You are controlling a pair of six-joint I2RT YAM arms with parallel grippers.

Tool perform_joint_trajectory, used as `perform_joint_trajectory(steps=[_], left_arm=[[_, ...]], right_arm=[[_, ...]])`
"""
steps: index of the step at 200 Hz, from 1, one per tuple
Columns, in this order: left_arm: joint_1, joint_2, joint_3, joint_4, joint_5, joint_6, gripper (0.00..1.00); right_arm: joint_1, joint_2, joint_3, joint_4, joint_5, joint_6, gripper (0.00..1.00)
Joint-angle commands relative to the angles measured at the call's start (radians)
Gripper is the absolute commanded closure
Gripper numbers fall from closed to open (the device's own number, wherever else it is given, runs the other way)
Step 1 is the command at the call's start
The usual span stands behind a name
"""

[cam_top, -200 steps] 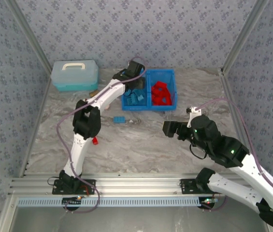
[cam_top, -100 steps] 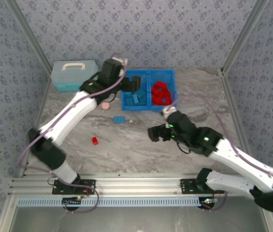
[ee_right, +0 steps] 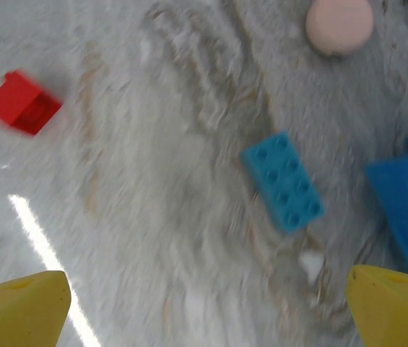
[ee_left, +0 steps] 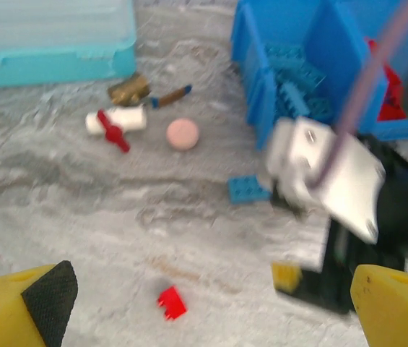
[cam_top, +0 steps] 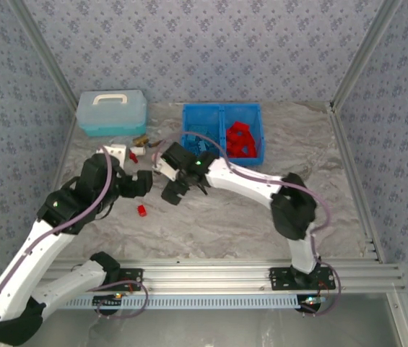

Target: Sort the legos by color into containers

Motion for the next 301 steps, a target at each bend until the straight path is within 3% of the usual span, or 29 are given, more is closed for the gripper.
perform_joint_trajectory(steps=[1,25,69,100,127,152,168,196,228,246,272,301], left_arm=[[0.007,-0.031,-0.026,-0.083,-0.047,-0.063,0.01],[0.009,-0.051,-0.068,-0.084,-0.034,-0.097,0.01],[0.009,-0.097,-0.116,-0.076,-0.029,-0.112,0.01],[0.008,-0.102,-0.114,-0.075,-0.023,-0.118,0.01],[0.009,-0.105,-0.112,-0.071,-0.028,-0.117,0.01],[0.009,-0.1,-0.112,-0.061,-0.019,-0.119,0.01],[0.009,-0.094,-0.111,-0.056,-0.018,-0.12,0.01],[0.008,-0.093,-0.109,-0.05,-0.022,-0.12,0.01],[0.008,-0.096,-0.119,-0.025,-0.015,-0.114,0.01],[0.009,-0.093,-0.137,0.004,0.003,-0.114,0.01],[0.009,-0.08,-0.144,0.016,0.023,-0.126,0.01],[0.009,-0.086,-0.156,0.002,0.021,-0.15,0.01]], right_arm=[[-0.042,0.15,0.167,-0.156,-0.027,-0.059,0.0],[-0.065,0.273,0.307,-0.197,-0.027,-0.063,0.0],[-0.094,0.399,0.414,-0.218,-0.064,-0.086,0.0],[-0.1,0.467,0.47,-0.258,-0.091,-0.076,0.07],[-0.094,0.465,0.429,-0.253,-0.106,-0.066,0.2],[-0.088,0.442,0.379,-0.245,-0.09,-0.06,0.51],[-0.077,0.396,0.324,-0.236,-0.074,-0.057,0.65],[-0.062,0.232,0.158,-0.153,-0.094,-0.028,0.73],[-0.075,-0.014,0.0,0.007,-0.15,0.038,0.74],[-0.104,-0.086,-0.02,0.108,-0.09,0.112,0.73],[-0.175,-0.048,0.072,0.125,0.105,0.245,0.72],[-0.254,0.076,0.224,0.104,0.168,0.32,0.73]])
